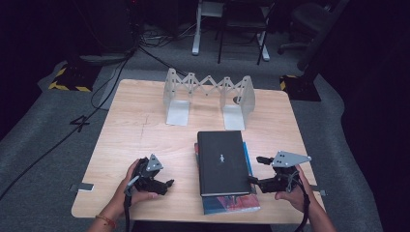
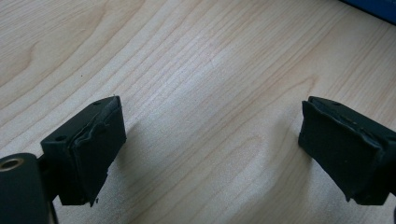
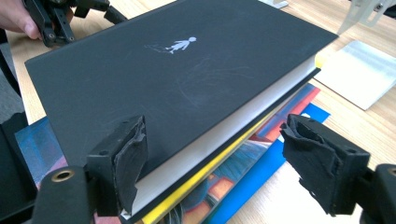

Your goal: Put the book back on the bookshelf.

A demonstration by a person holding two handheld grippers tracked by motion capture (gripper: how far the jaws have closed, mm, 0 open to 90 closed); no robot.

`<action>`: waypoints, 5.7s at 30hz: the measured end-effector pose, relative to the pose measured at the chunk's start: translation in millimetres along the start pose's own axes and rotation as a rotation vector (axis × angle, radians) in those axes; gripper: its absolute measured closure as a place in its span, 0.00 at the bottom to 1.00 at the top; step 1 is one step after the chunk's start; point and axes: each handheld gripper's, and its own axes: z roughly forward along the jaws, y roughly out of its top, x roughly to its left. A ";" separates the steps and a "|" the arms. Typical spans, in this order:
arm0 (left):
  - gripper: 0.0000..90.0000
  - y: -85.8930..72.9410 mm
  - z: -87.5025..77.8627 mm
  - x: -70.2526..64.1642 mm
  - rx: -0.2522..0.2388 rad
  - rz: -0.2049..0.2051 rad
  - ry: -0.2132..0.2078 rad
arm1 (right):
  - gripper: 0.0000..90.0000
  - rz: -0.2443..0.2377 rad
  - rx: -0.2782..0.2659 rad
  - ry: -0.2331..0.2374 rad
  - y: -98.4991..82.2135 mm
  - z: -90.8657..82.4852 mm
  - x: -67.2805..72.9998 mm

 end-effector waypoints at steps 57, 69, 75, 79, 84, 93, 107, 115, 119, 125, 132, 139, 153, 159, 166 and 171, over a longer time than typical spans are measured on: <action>0.75 93.0 42.9 19.8 -0.244 0.127 -0.087 | 0.02 0.023 0.034 0.248 24.5 60.4 -8.7; 0.94 117.4 18.6 30.1 -0.312 0.129 -0.135 | 0.13 -0.039 -0.057 0.168 35.6 57.2 -10.5; 0.95 132.1 8.7 27.5 -0.309 0.147 -0.126 | 0.21 -0.049 -0.121 0.134 41.6 50.4 -15.0; 0.97 138.0 4.8 28.8 -0.311 0.150 -0.133 | 0.26 -0.074 -0.131 0.108 45.2 47.4 -16.1; 1.00 151.3 -2.5 27.3 -0.311 0.161 -0.104 | 0.35 -0.078 -0.168 0.083 48.4 43.3 -22.0; 1.00 171.6 -11.7 21.6 -0.329 0.166 -0.085 | 0.54 -0.082 -0.250 0.049 49.7 27.4 -30.9; 1.00 173.4 -28.6 4.7 -0.372 0.187 -0.077 | 0.56 -0.168 -0.325 0.105 59.9 14.1 -15.5; 1.00 167.0 -38.7 -3.3 -0.406 0.188 -0.082 | 0.60 -0.201 -0.302 0.107 62.8 8.9 -2.7; 0.98 165.7 -45.5 -9.0 -0.421 0.193 -0.069 | 0.66 -0.208 -0.301 0.130 59.6 3.9 1.6; 0.90 159.4 -54.2 -15.0 -0.444 0.196 -0.059 | 0.73 -0.223 -0.321 0.172 53.3 -3.8 10.2; 0.77 148.5 -55.6 -21.7 -0.420 0.200 -0.026 | 0.75 -0.233 -0.324 0.177 48.1 -7.0 14.9; 0.71 134.3 -52.3 -24.9 -0.395 0.198 -0.041 | 0.76 -0.249 -0.321 0.174 45.5 -8.8 18.4; 0.55 95.7 -49.9 -32.3 -0.286 0.205 -0.069 | 0.76 -0.247 -0.320 0.162 41.4 -9.9 20.9; 0.50 80.8 -48.4 -37.2 -0.250 0.221 -0.103 | 0.76 -0.249 -0.324 0.160 40.5 -9.9 21.2; 0.47 71.1 -49.0 -43.9 -0.244 0.246 -0.126 | 0.76 -0.244 -0.326 0.157 39.6 -10.1 22.0; 0.45 67.3 -43.7 -51.9 -0.217 0.260 -0.171 | 0.76 -0.248 -0.329 0.152 39.0 -10.4 23.0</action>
